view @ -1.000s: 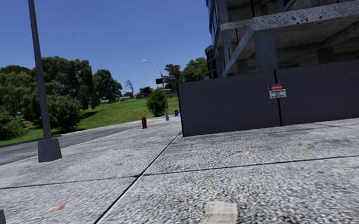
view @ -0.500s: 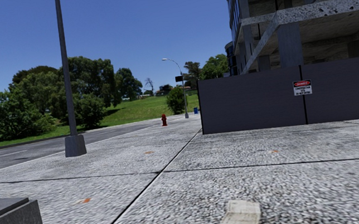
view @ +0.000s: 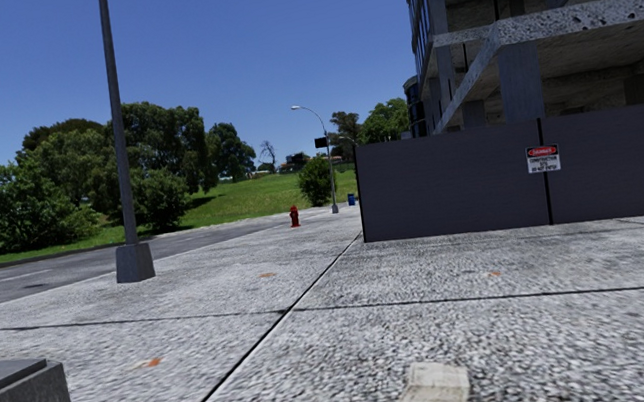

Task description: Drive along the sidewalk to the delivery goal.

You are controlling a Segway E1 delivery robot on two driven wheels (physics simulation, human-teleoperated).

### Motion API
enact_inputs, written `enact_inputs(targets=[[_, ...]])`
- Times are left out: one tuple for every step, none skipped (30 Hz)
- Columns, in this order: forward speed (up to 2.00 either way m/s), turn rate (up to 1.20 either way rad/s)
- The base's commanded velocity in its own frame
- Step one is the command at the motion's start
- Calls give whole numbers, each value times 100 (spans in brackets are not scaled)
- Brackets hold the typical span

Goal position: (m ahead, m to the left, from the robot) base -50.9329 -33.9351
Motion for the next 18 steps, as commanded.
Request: enact_inputs(targets=[[184, 0], [186, 0], [187, 0], [187, 0], [187, 0], [187, 0], [191, 0], [200, 0], [200, 0], [200, 0], [200, 0], [200, 0], [200, 0], [200, 0], [200, 0], [198, 0], [198, 0], [197, 0]])
